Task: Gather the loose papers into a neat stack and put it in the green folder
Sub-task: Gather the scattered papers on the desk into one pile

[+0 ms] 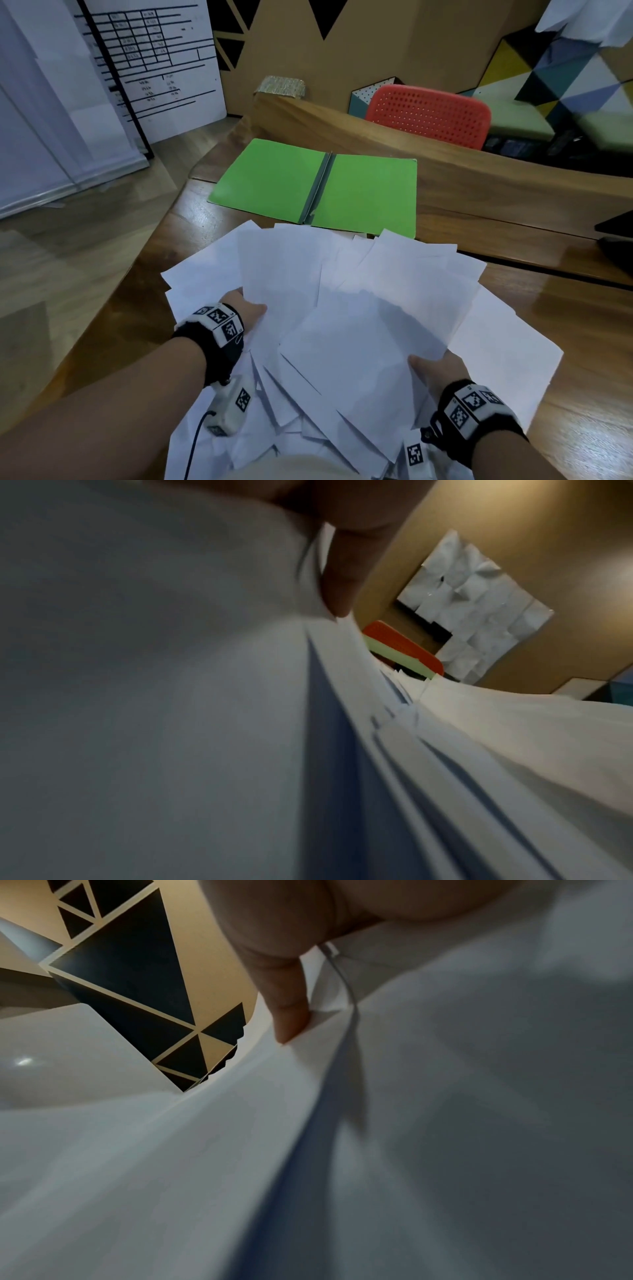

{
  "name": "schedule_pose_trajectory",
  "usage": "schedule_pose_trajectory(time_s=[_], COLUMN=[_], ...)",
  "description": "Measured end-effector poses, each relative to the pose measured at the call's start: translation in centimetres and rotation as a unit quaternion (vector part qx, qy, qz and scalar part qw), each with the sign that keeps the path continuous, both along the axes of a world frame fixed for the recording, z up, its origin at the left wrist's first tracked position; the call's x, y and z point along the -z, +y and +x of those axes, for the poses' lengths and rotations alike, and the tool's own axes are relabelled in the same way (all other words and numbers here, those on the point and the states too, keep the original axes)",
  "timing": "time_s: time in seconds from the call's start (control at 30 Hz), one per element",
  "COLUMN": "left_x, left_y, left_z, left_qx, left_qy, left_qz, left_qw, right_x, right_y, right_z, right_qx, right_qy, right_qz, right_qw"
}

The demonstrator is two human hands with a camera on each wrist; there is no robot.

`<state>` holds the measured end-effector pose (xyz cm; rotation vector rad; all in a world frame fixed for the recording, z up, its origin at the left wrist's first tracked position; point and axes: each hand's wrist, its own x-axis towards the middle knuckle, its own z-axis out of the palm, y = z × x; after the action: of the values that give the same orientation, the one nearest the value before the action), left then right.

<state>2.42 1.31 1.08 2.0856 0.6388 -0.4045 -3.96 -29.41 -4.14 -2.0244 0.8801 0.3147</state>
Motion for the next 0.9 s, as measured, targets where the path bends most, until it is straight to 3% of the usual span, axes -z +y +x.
schedule_pose_trajectory(time_s=[0.2,0.4,0.6,0.8,0.9], left_x=[-5.9,-13.1,-13.8,-12.6,-11.9], left_y=[0.3,1.6,2.5,2.6,2.1], left_z=[1.8,3.3,4.1,4.3,4.6], left_qx=[-0.023,-0.118,-0.09,-0.142,-0.104], left_qy=[-0.182,-0.34,-0.357,-0.373,-0.352], left_qz=[0.031,-0.005,-0.075,-0.168,-0.164], left_qw=[0.983,0.933,0.927,0.902,0.916], right_x=[0.1,-0.3,-0.2,-0.3,-0.2], right_y=[-0.2,-0.3,-1.2,-1.9,-1.7], right_z=[0.1,0.2,-0.1,-1.2,-1.1], right_qx=[-0.002,-0.011,-0.002,-0.001,0.006], right_qy=[0.005,0.003,0.012,0.003,0.003], right_qz=[0.011,0.024,0.04,0.064,0.071], right_qw=[1.0,1.0,0.999,0.998,0.997])
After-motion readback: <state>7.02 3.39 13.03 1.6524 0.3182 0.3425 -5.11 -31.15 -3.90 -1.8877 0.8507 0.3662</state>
